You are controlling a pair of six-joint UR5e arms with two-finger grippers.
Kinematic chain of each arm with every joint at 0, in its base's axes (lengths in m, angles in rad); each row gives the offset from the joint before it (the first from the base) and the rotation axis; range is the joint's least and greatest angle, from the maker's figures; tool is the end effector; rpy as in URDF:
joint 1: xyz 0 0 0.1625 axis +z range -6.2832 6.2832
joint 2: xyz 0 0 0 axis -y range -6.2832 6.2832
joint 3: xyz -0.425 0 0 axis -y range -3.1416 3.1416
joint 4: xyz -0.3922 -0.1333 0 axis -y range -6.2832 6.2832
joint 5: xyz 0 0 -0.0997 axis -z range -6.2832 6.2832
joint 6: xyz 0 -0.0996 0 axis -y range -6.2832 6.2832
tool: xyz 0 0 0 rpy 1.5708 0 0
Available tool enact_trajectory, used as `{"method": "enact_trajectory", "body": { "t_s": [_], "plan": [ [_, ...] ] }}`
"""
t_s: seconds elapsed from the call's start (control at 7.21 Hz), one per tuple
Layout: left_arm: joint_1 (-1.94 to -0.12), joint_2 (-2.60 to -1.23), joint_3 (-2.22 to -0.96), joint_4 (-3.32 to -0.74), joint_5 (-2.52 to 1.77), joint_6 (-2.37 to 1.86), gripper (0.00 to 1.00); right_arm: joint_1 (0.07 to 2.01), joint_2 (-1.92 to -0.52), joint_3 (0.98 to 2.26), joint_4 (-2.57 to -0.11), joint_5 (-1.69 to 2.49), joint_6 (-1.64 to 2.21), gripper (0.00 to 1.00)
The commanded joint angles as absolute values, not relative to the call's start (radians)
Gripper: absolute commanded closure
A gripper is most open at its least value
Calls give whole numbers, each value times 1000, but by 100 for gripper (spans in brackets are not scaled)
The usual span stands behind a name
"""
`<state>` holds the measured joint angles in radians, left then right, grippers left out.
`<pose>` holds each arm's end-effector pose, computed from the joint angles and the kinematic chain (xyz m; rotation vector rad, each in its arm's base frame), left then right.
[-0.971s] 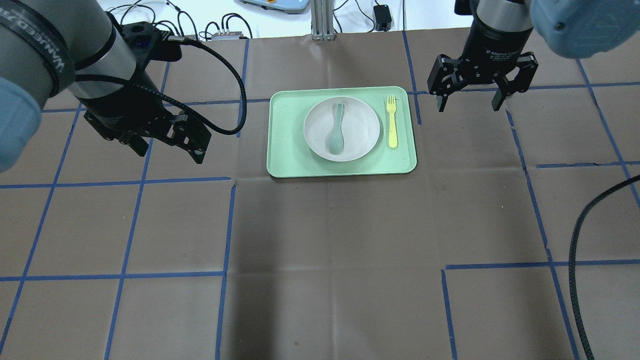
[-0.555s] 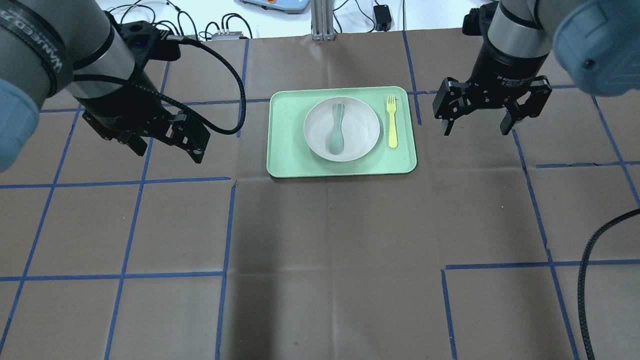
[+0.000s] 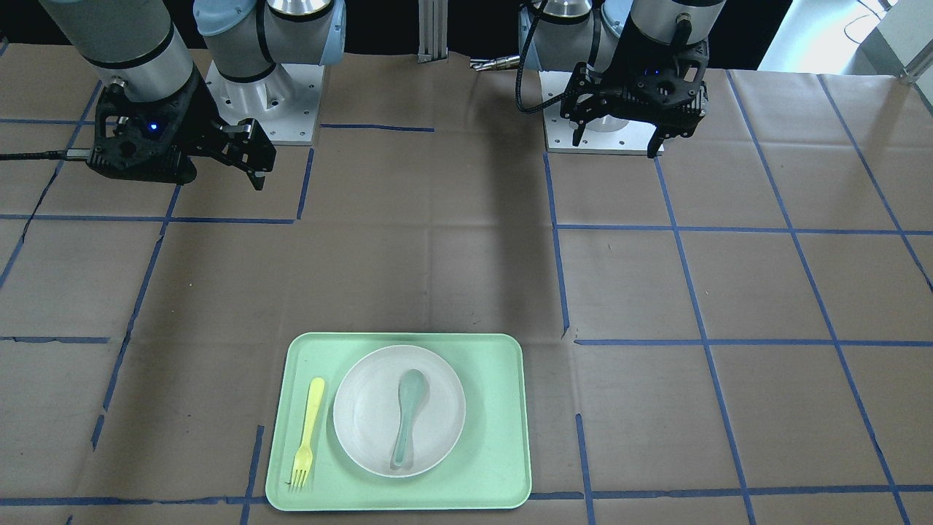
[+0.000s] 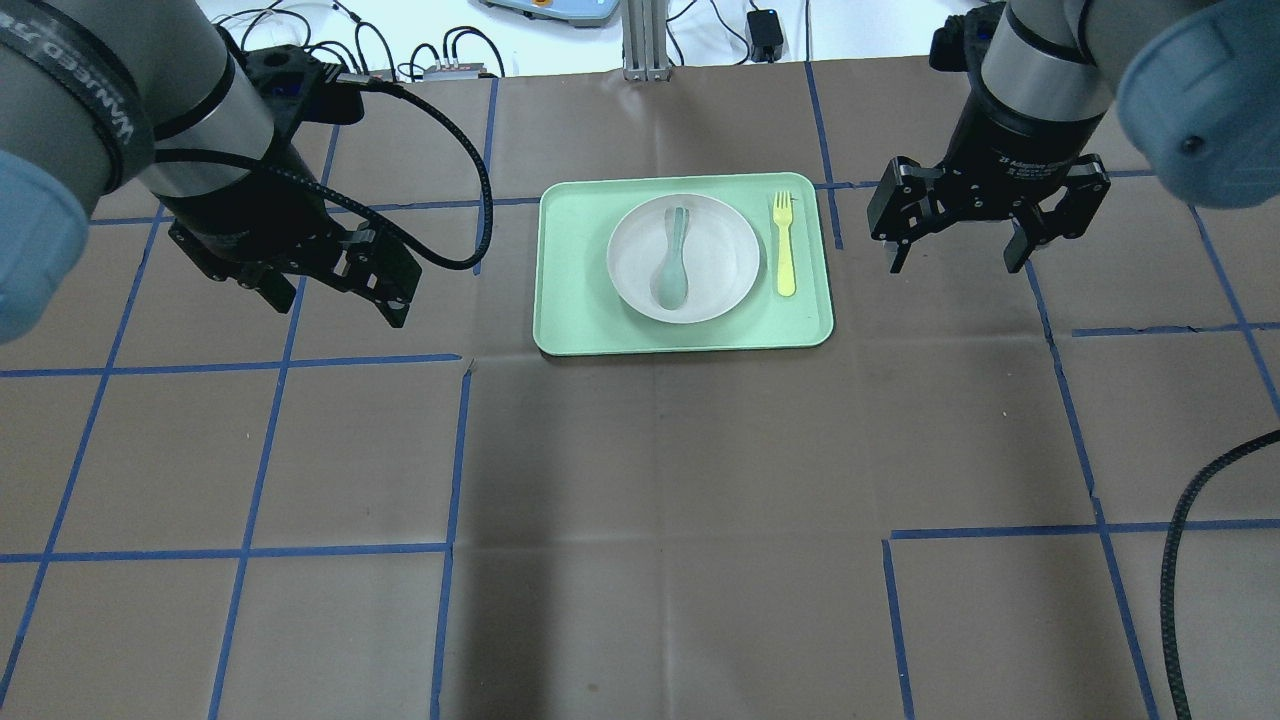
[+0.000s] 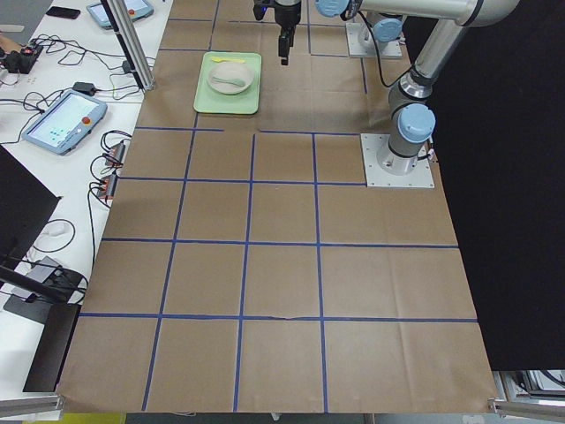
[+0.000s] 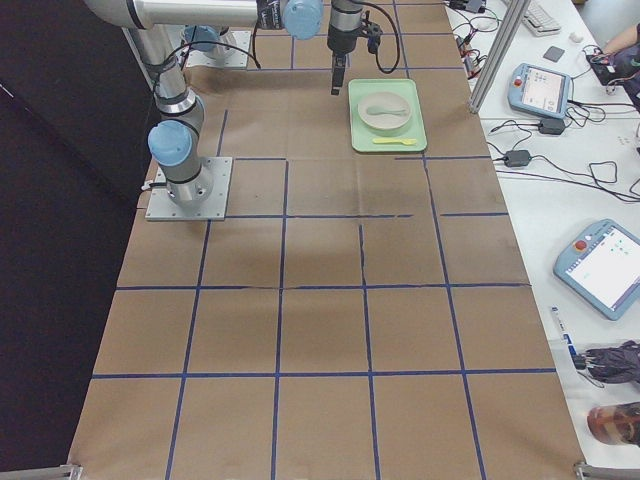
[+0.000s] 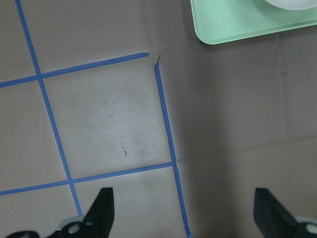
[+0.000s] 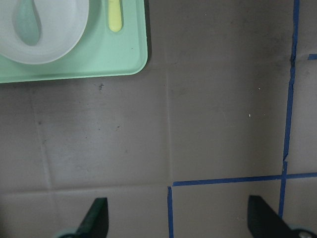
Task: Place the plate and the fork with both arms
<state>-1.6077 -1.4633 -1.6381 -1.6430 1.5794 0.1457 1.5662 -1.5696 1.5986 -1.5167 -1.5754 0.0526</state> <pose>-0.1487 -0.4376 0.4981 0.2860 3.1213 0.0508 0.1306 -0.4842 0.4686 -0.0893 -3.1310 -0.1300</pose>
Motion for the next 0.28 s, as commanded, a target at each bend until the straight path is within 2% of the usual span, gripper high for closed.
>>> {"method": "enact_trajectory", "body": {
  "t_s": [0.0,0.14],
  "plan": [
    [-1608,-1457,-1638,-1643,1583,146,0,1566,-1568,1598,-1517,-1575,52,0],
    [-1606,-1451,-1635,-1646,1585,146,0,1566,-1568,1600,-1517,-1577,52,0]
  ]
}}
